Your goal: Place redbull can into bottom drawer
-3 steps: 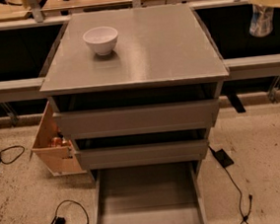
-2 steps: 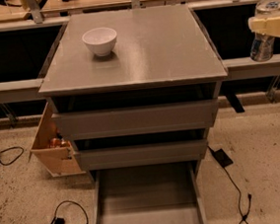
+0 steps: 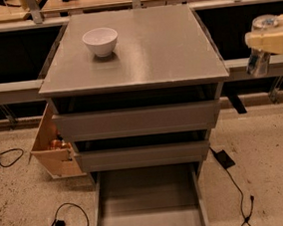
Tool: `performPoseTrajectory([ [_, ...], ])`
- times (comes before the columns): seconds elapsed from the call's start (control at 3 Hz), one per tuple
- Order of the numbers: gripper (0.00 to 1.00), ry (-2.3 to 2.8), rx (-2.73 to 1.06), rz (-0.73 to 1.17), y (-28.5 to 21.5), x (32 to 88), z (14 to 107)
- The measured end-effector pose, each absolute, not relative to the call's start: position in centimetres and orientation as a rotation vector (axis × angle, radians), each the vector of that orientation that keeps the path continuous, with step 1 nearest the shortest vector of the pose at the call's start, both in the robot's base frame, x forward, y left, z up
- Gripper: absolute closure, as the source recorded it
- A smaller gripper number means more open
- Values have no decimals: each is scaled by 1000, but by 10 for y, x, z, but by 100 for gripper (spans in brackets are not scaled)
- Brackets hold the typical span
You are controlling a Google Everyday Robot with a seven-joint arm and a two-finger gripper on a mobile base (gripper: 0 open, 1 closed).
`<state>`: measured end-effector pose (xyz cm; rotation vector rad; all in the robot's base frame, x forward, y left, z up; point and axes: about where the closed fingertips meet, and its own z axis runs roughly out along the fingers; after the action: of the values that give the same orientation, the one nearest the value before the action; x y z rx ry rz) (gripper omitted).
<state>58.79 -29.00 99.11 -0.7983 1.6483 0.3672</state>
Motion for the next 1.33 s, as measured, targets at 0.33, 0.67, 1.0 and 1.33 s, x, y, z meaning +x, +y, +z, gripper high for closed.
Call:
performPoseTrajectory([
  [0.33, 100, 1656, -759, 466, -270, 561, 929],
  [0.67, 100, 1616, -761, 557, -246, 540, 865],
  [1.0, 100, 1592, -796, 612, -227, 532, 813],
  [1.33, 100, 1591, -793, 660, -215, 525, 768],
])
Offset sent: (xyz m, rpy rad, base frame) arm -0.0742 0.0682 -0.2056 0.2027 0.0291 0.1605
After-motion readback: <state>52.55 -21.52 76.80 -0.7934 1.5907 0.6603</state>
